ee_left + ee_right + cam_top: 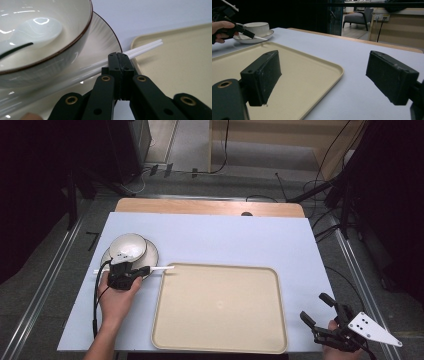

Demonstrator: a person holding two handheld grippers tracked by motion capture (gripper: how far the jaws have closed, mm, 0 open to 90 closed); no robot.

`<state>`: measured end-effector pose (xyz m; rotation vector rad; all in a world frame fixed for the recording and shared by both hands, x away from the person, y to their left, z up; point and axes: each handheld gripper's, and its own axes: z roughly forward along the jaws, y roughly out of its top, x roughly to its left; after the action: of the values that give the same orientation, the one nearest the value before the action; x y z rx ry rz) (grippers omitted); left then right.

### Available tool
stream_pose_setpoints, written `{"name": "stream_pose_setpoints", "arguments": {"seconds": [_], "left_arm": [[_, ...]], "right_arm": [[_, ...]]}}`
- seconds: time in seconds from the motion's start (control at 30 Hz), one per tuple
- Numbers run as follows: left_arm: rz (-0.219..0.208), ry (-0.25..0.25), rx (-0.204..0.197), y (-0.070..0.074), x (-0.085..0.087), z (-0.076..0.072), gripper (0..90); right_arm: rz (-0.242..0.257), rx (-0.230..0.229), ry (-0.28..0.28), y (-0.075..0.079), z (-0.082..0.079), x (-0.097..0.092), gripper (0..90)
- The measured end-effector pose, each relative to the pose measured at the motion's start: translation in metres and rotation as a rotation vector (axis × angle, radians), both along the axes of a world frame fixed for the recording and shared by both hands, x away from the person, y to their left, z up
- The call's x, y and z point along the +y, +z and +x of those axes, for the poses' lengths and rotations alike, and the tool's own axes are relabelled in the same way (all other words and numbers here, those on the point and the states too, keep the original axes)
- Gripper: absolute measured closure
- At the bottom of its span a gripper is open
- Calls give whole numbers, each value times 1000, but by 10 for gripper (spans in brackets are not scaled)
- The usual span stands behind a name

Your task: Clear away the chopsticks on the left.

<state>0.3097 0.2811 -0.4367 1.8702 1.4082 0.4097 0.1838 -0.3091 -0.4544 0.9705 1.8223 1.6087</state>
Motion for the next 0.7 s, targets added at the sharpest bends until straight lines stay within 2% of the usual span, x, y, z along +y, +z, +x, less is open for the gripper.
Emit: {"name": "stream_pose_setpoints", "arguments": {"seconds": [0.27, 0.37, 0.4, 0.53, 0.6, 0.7], "left_arm": [[20, 21, 5, -2, -2, 9, 900], [14, 30, 5, -2, -2, 11, 900], [-9, 34, -2, -2, -1, 14, 900], [13, 55, -20, -1, -2, 18, 900], [6, 53, -24, -2, -3, 19, 900], [21, 50, -28, -4, -4, 21, 900]], "right_arm": [[0, 5, 6, -1, 2, 1, 129], [0, 5, 7, -1, 2, 1, 129], [-1, 6, 6, -2, 2, 1, 129], [-1, 11, 4, -3, 3, -1, 129], [-2, 12, 4, -3, 3, -2, 129], [0, 14, 5, -3, 3, -2, 129]]}}
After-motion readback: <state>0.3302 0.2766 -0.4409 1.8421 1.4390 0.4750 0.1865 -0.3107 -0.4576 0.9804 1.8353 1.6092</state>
